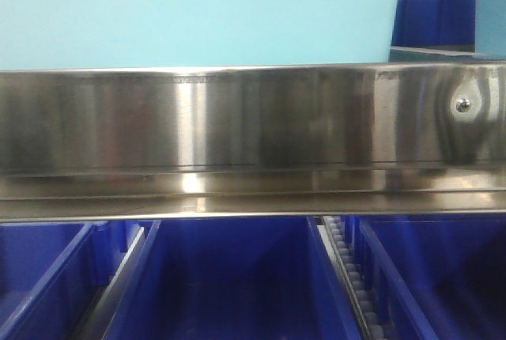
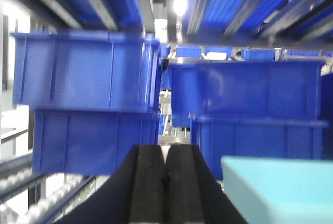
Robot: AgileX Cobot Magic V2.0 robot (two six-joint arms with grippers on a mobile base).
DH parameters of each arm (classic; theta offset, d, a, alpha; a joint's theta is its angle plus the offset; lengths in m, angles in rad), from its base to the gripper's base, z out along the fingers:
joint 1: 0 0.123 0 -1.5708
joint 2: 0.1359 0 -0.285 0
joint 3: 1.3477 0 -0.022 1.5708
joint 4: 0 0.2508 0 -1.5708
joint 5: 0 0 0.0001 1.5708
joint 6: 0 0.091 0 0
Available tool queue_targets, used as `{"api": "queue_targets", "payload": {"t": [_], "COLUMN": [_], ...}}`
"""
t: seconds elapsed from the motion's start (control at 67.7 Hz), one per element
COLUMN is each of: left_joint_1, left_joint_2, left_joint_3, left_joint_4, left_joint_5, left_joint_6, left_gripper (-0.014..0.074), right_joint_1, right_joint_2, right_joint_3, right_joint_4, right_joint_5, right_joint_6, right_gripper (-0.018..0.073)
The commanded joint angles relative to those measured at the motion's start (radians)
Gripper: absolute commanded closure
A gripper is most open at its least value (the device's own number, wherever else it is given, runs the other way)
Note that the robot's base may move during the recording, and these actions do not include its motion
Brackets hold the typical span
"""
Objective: Move two blue bins to right shelf middle
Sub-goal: 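Close both grippers on opposite side walls of the light teal bin, then lift the teal bin off the roller shelf with both grippers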
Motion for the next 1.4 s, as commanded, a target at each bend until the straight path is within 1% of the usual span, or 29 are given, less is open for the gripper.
{"api": "queue_targets", "payload": {"t": [0.0,0.059,0.133,0.162,0.236,0.266,0.325,0.354,0.413,0.487,0.576,0.65,0.709,0.782,0.901,0.974,1.019,1.093,1.181,1.225,1.299,1.388], "left_joint_1": [0.004,0.002,-0.016,-0.025,-0.044,-0.049,-0.050,-0.050,-0.072,-0.125,-0.174,-0.203,-0.218,-0.222,-0.222,-0.222,-0.222,-0.222,-0.222,-0.222,-0.222,-0.222], "left_joint_2": [0.052,0.103,0.171,0.198,0.277,0.315,0.386,0.418,0.478,0.557,0.645,0.736,0.821,0.909,1.034,1.100,1.144,1.220,1.304,1.354,1.414,1.481], "left_joint_3": [-0.118,-0.190,-0.266,-0.291,-0.351,-0.377,-0.425,-0.450,-0.507,-0.580,-0.670,-0.767,-0.862,-0.954,-1.073,-1.131,-1.173,-1.224,-1.279,-1.302,-1.331,-1.357], "left_joint_4": [-0.005,-0.005,-0.005,-0.005,-0.005,-0.005,-0.005,-0.005,-0.005,-0.005,-0.005,-0.020,-0.036,-0.046,-0.046,-0.056,-0.062,-0.062,-0.062,-0.062,-0.062,-0.062], "left_joint_5": [0.119,0.169,0.206,0.215,0.242,0.255,0.286,0.302,0.331,0.360,0.420,0.525,0.645,0.753,0.862,0.919,0.967,1.028,1.108,1.143,1.188,1.193], "left_joint_6": [-0.001,-0.001,-0.001,-0.001,-0.001,-0.001,-0.001,-0.001,-0.001,-0.001,-0.001,-0.001,-0.001,-0.001,-0.001,-0.001,-0.001,0.001,0.012,0.023,0.025,0.025], "left_gripper": [0.0550,0.0432,0.0307,0.0251,0.0159,0.0133,0.0083,0.0069,0.0053,0.0059,0.0059,0.0059,0.0059,0.0059,0.0059,0.0059,0.0059,0.0059,0.0059,0.0059,0.0059,0.0059], "right_joint_1": [0.003,0.003,0.003,0.003,0.003,0.003,0.003,0.003,0.003,0.005,0.036,0.081,0.135,0.196,0.293,0.338,0.364,0.388,0.417,0.431,0.444,0.445], "right_joint_2": [0.060,0.113,0.180,0.205,0.275,0.307,0.368,0.403,0.468,0.548,0.655,0.734,0.813,0.892,1.028,1.117,1.176,1.269,1.385,1.429,1.497,1.556], "right_joint_3": [-0.100,-0.153,-0.207,-0.226,-0.258,-0.273,-0.302,-0.315,-0.355,-0.426,-0.527,-0.618,-0.716,-0.802,-0.963,-1.066,-1.130,-1.233,-1.336,-1.385,-1.438,-1.467], "right_joint_4": [0.006,0.006,0.006,0.006,0.006,0.006,0.006,0.006,0.006,0.006,0.006,0.006,0.006,0.006,0.006,0.006,0.006,-0.017,-0.098,-0.135,-0.153,-0.131], "right_joint_5": [0.092,0.103,0.113,0.113,0.111,0.111,0.113,0.116,0.146,0.210,0.330,0.450,0.530,0.591,0.691,0.763,0.831,0.932,1.042,1.076,1.077,1.077], "right_joint_6": [-0.006,-0.006,-0.006,-0.006,-0.006,-0.006,-0.006,-0.006,-0.009,-0.019,-0.032,-0.032,-0.032,-0.032,-0.032,-0.006,0.023,0.086,0.157,0.183,0.195,0.205], "right_gripper": [0.0702,0.0624,0.0465,0.0379,0.0209,0.0120,0.0018,-0.0015,-0.0009,-0.0009,-0.0009,-0.0009,-0.0009,-0.0009,-0.0009,-0.0009,-0.0009,-0.0009,-0.0009,-0.0009,-0.0009,-0.0009]}}
